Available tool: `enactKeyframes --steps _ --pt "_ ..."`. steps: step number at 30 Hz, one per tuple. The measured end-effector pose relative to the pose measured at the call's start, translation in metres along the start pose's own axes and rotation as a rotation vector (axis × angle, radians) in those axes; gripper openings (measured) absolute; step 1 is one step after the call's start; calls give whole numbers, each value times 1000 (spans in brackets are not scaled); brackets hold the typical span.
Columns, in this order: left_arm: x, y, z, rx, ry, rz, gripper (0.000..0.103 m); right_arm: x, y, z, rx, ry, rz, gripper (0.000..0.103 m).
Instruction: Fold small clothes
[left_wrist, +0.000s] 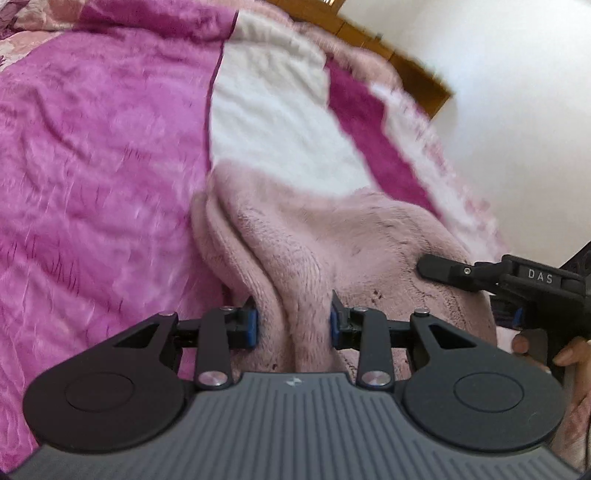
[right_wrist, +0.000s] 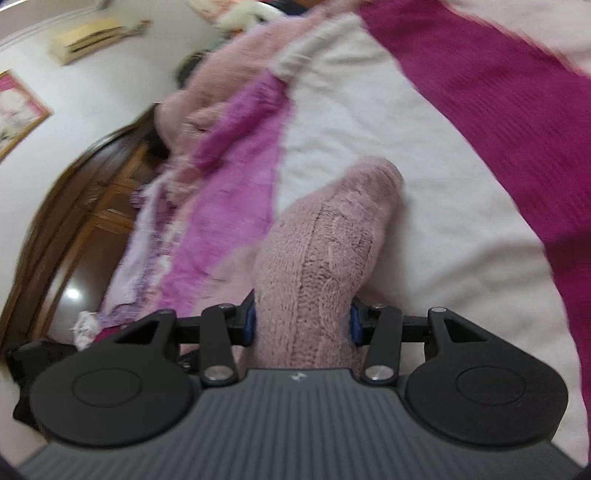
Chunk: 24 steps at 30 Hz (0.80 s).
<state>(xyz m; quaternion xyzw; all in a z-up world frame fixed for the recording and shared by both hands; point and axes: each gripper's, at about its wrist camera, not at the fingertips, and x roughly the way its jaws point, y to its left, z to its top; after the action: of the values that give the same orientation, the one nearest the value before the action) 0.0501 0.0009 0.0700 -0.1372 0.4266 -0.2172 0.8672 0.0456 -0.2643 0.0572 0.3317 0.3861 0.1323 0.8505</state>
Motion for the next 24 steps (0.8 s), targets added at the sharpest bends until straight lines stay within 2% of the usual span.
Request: enactKeyframes --steps 2,8,11,13,16,19,21,22,24 --pt "6 5 -6 13 29 23 40 10 -10 -10 -7 17 -43 50" --pt "0 19 -3 10 45 19 48 5 -7 -12 -57 -1 -61 63" --pt "-7 19 10 13 4 32 57 -6 -5 -1 -97 -46 -72 68" --pt "-5 22 24 -6 -20 26 58 -9 -6 11 -106 -77 -69 69" --pt "4 28 41 -62 -31 -1 60 3 -14 33 -82 -52 -46 76" --pt "24 34 53 -125 -3 -2 60 32 -27 49 -38 25 -32 76" --pt "32 32 54 -118 0 1 59 50 -35 53 5 100 4 75" --pt "35 30 53 -104 -3 6 59 54 -37 54 6 105 22 74" --pt "39 26 51 -68 -19 36 57 54 -31 56 -40 93 66 50"
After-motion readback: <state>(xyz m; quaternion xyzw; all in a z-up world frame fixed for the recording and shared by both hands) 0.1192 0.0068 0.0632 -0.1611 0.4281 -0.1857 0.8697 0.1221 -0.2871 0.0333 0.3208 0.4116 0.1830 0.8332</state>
